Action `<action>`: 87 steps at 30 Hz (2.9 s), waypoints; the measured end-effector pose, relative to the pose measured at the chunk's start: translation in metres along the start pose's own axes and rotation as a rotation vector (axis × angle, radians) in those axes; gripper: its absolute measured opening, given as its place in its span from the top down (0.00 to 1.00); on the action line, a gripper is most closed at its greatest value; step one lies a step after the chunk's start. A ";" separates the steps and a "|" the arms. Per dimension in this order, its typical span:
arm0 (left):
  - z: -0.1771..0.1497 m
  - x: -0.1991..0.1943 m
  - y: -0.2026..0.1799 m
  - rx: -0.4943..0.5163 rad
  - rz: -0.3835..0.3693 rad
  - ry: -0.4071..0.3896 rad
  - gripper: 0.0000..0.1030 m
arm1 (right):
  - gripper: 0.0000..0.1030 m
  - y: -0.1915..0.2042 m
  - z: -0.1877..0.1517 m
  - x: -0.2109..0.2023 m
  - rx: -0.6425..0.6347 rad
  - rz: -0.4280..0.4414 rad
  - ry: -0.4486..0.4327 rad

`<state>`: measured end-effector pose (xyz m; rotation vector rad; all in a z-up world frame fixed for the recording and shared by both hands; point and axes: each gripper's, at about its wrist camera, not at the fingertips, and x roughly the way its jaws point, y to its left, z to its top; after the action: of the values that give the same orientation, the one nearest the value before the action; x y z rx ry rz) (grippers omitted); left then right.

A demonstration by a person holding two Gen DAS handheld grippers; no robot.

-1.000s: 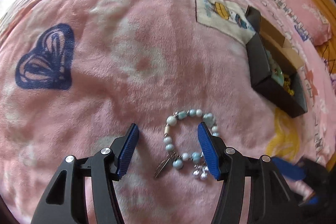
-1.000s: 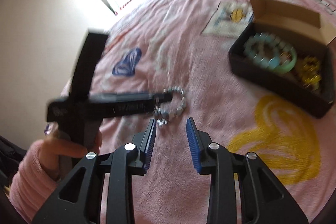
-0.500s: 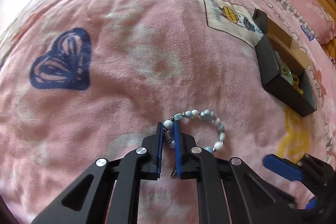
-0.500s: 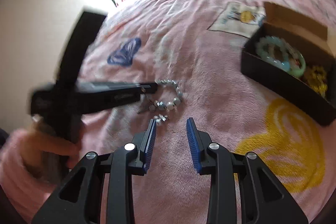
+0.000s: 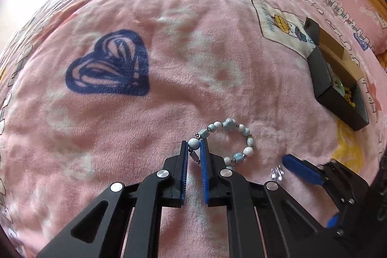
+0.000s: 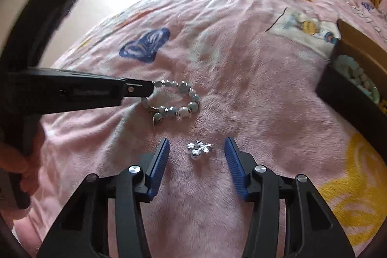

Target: Organize jewelry

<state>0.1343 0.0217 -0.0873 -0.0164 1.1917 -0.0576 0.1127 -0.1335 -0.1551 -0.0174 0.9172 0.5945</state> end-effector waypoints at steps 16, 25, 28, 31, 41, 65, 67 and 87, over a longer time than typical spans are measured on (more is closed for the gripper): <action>-0.008 -0.037 -0.010 0.001 -0.026 -0.073 0.89 | 0.80 -0.008 0.004 -0.032 0.032 0.035 -0.031; 0.001 -0.088 -0.043 0.062 -0.036 -0.165 0.89 | 0.80 -0.045 0.025 -0.108 0.137 0.069 -0.170; 0.009 -0.108 -0.058 0.083 -0.043 -0.218 0.89 | 0.80 -0.069 0.031 -0.136 0.191 0.065 -0.214; 0.020 -0.120 -0.073 0.103 -0.051 -0.253 0.89 | 0.80 -0.095 0.034 -0.160 0.239 0.064 -0.245; 0.059 -0.123 -0.146 0.174 -0.119 -0.324 0.89 | 0.79 -0.172 0.025 -0.186 0.386 0.009 -0.253; 0.080 -0.035 -0.214 0.206 -0.149 -0.246 0.89 | 0.77 -0.228 0.017 -0.132 0.516 -0.040 -0.146; 0.079 -0.036 -0.214 0.214 -0.148 -0.238 0.89 | 0.77 -0.227 0.018 -0.137 0.508 -0.054 -0.154; 0.052 -0.118 -0.200 0.295 -0.109 -0.349 0.12 | 0.07 -0.183 0.014 -0.254 0.305 -0.279 -0.167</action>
<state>0.1319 -0.1721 0.0504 0.1617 0.8240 -0.3139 0.0959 -0.4050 0.0015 0.1742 0.8169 0.1901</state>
